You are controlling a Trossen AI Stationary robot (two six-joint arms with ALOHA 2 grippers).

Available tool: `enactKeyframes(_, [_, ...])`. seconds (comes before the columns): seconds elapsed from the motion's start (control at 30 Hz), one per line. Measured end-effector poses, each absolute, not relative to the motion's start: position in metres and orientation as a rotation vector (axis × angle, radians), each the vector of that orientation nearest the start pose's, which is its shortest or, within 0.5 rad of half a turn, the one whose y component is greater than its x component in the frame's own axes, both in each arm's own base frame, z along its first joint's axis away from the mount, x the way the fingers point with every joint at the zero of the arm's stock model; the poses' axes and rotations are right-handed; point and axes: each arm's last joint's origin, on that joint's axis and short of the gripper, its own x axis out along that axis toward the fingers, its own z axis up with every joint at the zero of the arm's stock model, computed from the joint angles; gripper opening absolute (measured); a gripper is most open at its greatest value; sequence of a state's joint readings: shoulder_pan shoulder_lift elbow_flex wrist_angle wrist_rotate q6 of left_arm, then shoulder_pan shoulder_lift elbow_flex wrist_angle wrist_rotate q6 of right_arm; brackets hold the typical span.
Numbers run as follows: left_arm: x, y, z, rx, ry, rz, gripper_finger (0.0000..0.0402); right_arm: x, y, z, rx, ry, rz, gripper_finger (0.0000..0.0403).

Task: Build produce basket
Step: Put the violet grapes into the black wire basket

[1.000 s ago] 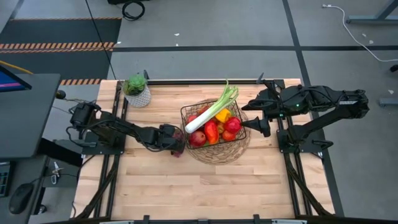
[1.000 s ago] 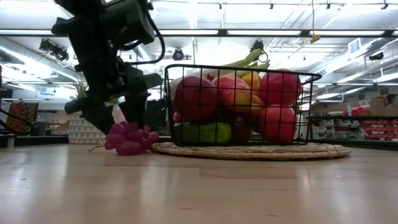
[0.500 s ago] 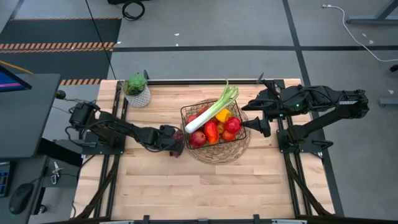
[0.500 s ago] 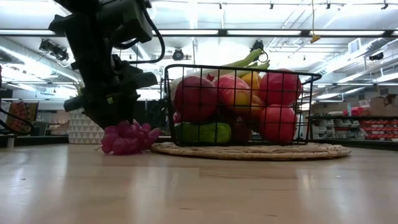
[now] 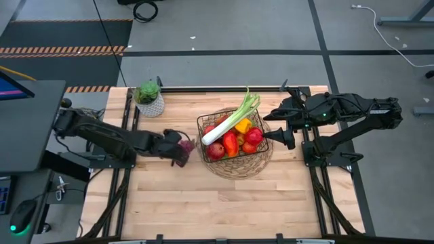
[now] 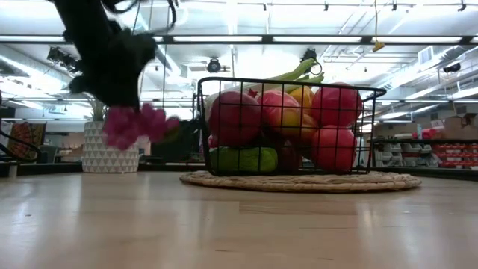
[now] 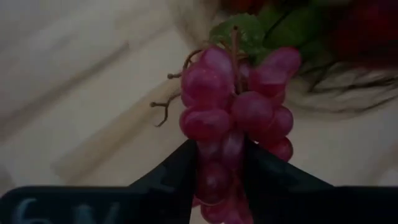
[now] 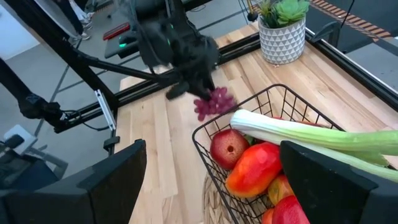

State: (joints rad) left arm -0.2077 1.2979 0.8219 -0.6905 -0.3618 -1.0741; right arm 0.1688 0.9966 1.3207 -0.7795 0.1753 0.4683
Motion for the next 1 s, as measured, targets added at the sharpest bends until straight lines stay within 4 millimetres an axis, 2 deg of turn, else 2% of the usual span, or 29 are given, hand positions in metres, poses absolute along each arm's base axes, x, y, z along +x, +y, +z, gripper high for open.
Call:
enactKeyframes(0.23, [0.213,-0.031,0.268,-0.541,0.647,0.592,0.0119,0.175,0.025,0.418,0.382,0.437,-0.113,0.0370])
enactKeyframes(0.37, [0.213,-0.029,0.304,-0.489,0.453,0.480,0.0119,0.175,0.024,0.418,0.381,0.435,-0.115,0.0370])
enactKeyframes(0.57, [0.220,-0.033,0.346,-0.510,0.134,0.205,0.0119,0.175,0.024,0.418,0.385,0.433,-0.116,0.0370])
enactKeyframes(0.73, [0.222,-0.034,0.361,-0.555,0.009,0.098,0.0119,0.175,0.025,0.418,0.387,0.427,-0.115,0.0370])
enactKeyframes(1.0, [0.223,-0.034,0.365,-0.568,-0.035,0.077,0.0119,0.175,0.025,0.420,0.390,0.411,-0.111,0.0370])
